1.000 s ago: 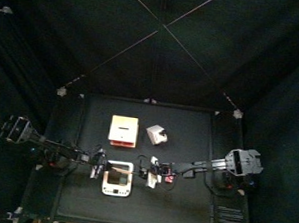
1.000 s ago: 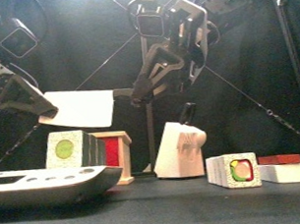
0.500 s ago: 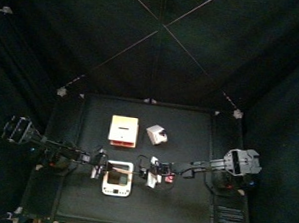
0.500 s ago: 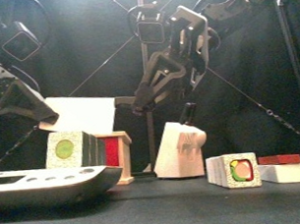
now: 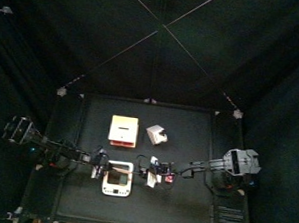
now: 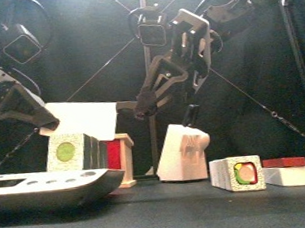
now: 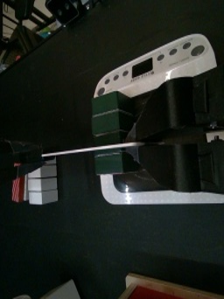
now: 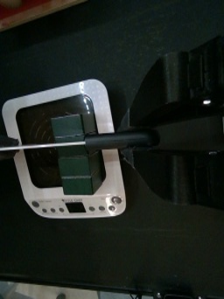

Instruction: Cut sushi roll

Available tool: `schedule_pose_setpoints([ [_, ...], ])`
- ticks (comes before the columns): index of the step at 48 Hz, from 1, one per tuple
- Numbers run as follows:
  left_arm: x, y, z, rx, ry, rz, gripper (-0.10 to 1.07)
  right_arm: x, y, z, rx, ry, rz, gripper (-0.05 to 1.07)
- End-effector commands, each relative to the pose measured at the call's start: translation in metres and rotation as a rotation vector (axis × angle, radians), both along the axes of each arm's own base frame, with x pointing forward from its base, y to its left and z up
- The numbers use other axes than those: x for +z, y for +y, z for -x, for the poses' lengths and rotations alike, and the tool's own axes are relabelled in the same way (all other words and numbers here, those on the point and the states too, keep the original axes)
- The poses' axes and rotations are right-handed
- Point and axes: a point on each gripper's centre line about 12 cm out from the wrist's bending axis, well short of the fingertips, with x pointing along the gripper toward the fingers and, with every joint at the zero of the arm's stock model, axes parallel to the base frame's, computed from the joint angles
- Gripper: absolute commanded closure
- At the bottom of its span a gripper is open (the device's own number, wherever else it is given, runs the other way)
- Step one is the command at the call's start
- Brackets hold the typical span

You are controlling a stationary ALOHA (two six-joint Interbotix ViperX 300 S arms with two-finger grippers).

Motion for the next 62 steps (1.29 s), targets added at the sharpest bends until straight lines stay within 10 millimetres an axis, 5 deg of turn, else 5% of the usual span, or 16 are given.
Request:
schedule_pose_setpoints([
  [1, 0.004, 0.0, -0.003, 0.004, -0.014, 0.001, 0.7, 0.019, -0.004, -0.003, -0.009, -0.052, -0.002, 0.51],
  [62, 0.002, 0.002, -0.002, 0.01, -0.008, 0.0, 0.7, 0.021, -0.02, -0.005, -0.047, -0.089, 0.003, 0.51],
])
